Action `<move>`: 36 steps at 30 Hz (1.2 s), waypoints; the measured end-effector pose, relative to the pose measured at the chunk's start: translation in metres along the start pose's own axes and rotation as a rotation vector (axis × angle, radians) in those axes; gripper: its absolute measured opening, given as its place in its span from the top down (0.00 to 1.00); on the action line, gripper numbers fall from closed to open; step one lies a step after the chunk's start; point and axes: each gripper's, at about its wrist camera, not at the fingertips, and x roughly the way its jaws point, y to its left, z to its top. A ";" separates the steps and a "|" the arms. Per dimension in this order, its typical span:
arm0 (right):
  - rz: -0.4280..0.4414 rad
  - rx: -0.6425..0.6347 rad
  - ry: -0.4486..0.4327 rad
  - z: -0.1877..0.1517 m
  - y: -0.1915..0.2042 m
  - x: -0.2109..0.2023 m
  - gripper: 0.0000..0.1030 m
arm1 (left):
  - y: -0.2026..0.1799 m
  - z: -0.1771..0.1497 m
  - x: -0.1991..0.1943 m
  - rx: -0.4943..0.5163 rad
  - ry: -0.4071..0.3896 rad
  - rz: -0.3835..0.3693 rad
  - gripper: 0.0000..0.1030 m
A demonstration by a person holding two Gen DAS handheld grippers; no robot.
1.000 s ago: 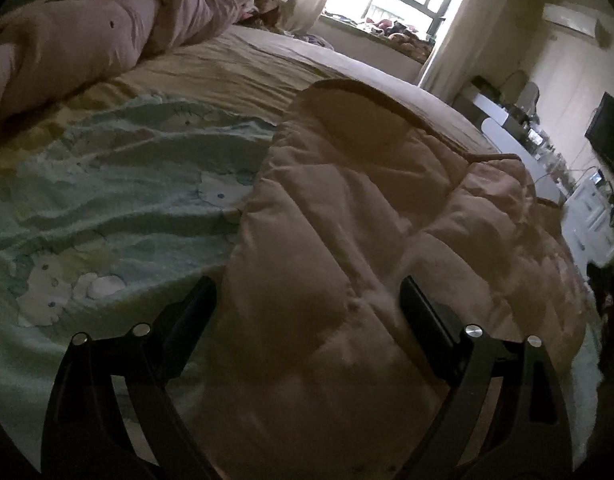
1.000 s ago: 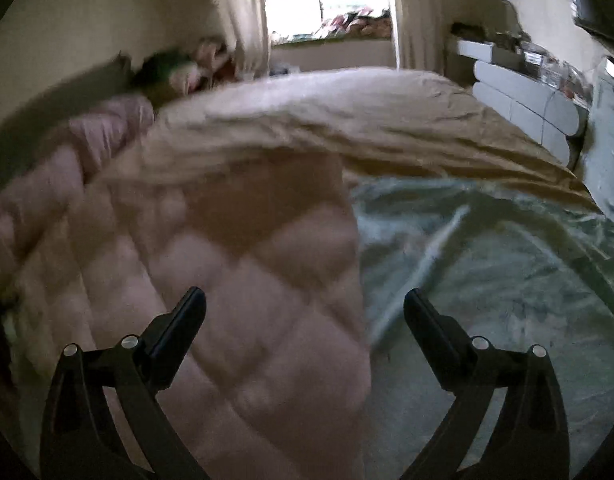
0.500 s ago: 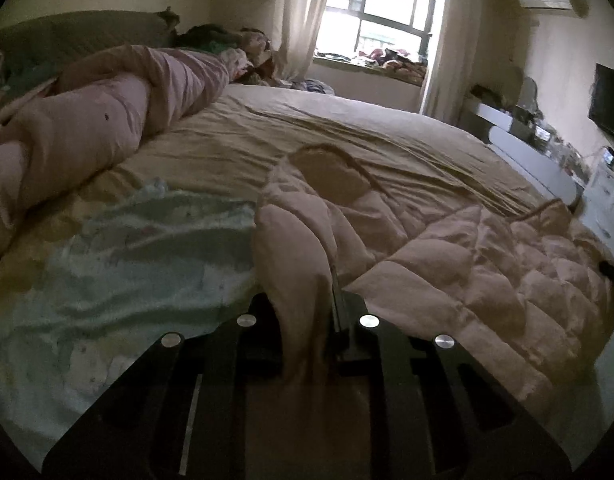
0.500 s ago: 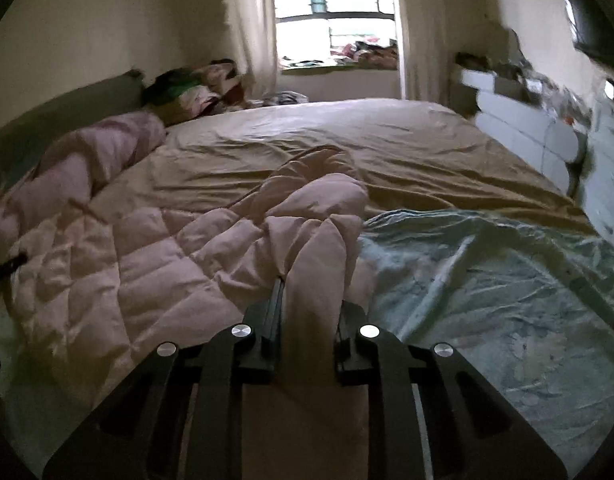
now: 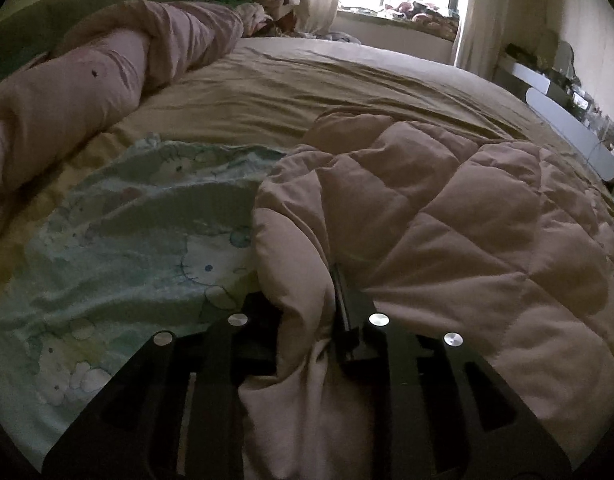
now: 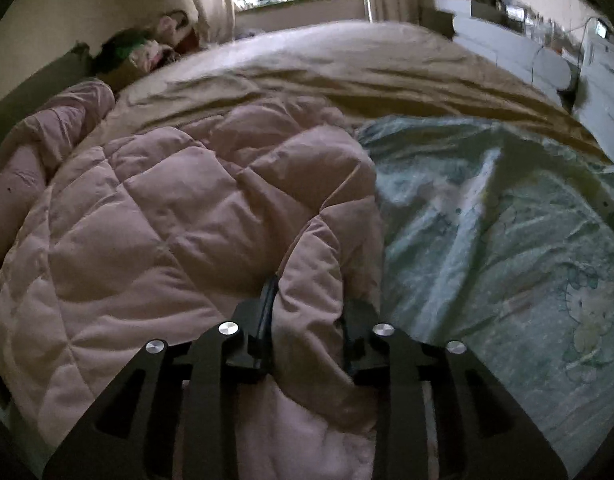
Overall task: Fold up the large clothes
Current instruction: 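Lower the quilt edge onto the bed with both tools, then open both tools and pull them back from the folded pink quilt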
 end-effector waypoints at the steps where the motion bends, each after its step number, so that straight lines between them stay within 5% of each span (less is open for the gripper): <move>1: -0.016 0.022 0.058 0.005 -0.001 -0.001 0.65 | 0.000 -0.001 -0.004 0.008 -0.004 0.011 0.80; 3: -0.131 0.011 0.054 0.016 0.008 -0.022 0.49 | -0.001 0.001 -0.011 0.009 -0.008 0.018 0.72; 4: -0.158 -0.008 -0.012 0.021 0.015 -0.039 0.49 | 0.001 0.003 -0.018 -0.002 -0.003 0.023 0.58; 6: -0.167 -0.052 -0.146 0.029 0.038 -0.074 0.32 | 0.006 0.007 -0.033 -0.044 -0.019 0.019 0.40; 8: -0.041 -0.112 -0.190 0.035 0.068 -0.089 0.29 | 0.005 0.008 -0.051 -0.068 -0.042 0.008 0.31; 12: 0.142 -0.289 -0.119 0.035 0.151 -0.079 0.34 | -0.004 -0.003 -0.086 -0.111 -0.069 -0.067 0.17; 17: 0.216 -0.414 -0.048 0.031 0.230 -0.050 0.39 | -0.023 -0.036 -0.092 -0.109 -0.016 -0.147 0.15; 20: 0.200 -0.422 -0.006 0.034 0.259 -0.024 0.40 | -0.035 -0.048 -0.082 -0.031 0.001 -0.094 0.15; 36: 0.083 -0.378 0.175 0.046 0.272 0.070 0.36 | -0.029 -0.053 -0.076 0.002 0.002 -0.140 0.14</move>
